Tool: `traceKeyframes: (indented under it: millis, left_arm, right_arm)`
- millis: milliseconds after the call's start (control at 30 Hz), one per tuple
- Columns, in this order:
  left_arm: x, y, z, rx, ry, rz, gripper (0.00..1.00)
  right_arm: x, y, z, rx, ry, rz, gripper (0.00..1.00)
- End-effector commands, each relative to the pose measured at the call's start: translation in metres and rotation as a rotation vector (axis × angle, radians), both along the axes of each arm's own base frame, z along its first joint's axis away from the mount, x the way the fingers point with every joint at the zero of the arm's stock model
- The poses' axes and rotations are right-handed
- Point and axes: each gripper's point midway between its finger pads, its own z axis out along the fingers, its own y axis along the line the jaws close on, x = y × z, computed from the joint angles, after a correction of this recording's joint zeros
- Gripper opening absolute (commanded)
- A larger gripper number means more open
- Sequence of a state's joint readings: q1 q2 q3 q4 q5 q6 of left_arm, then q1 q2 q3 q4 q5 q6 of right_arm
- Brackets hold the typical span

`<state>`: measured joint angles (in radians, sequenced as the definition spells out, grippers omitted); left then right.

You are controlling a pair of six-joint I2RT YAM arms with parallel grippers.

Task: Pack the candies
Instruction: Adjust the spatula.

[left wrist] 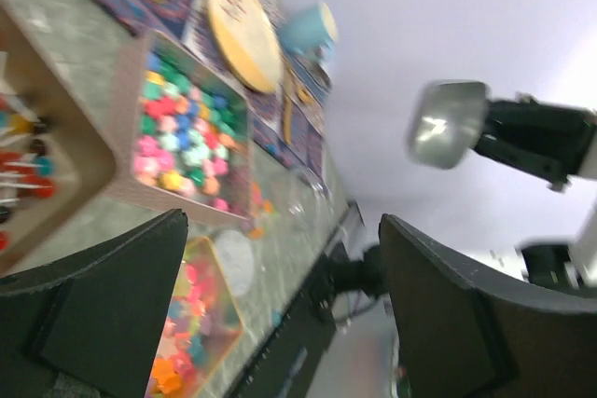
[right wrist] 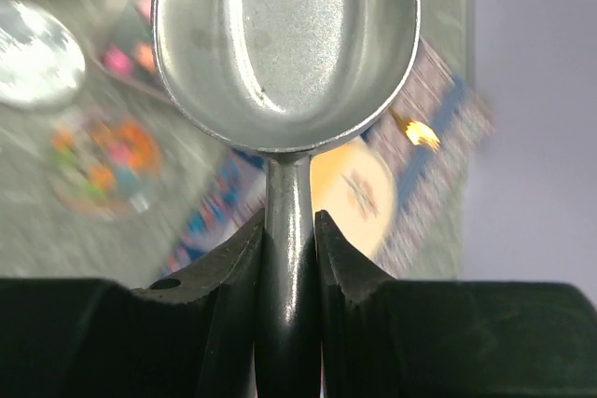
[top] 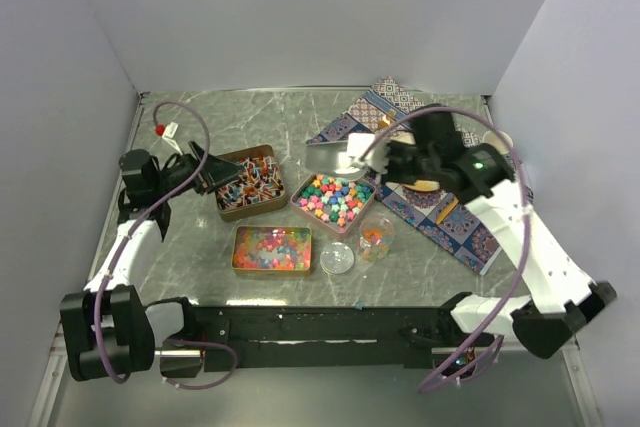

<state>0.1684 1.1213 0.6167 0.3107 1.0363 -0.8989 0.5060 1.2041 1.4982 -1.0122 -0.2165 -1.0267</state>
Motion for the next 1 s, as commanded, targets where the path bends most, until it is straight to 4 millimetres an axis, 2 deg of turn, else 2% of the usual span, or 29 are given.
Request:
traceKeyframes:
  millis: [0, 133, 367, 633, 800, 967]
  left_arm:
    - [-0.016, -0.023, 0.033, -0.034, -0.074, -0.172, 0.90]
    - [-0.013, -0.024, 0.040, -0.042, -0.090, -0.179, 0.89]
    - [-0.020, -0.035, 0.031, -0.035, -0.081, -0.230, 0.81]
    - [-0.012, -0.037, 0.027, -0.043, -0.065, -0.226, 0.74]
    - [-0.012, -0.041, 0.032, -0.048, -0.083, -0.261, 0.65]
    - [-0.022, -0.047, 0.029, -0.052, -0.080, -0.320, 0.51]
  right_arm:
    - [0.002, 0.067, 0.001, 0.173, 0.043, 0.046, 0.00]
    - [0.006, 0.089, -0.007, 0.169, 0.083, 0.060, 0.00]
    - [0.013, 0.111, -0.012, 0.178, 0.104, 0.079, 0.00]
    - [0.002, 0.139, -0.016, 0.185, 0.117, 0.157, 0.00]
    - [-0.004, 0.159, -0.019, 0.199, 0.129, 0.181, 0.00]
    - [0.006, 0.175, -0.016, 0.244, 0.133, 0.152, 0.00]
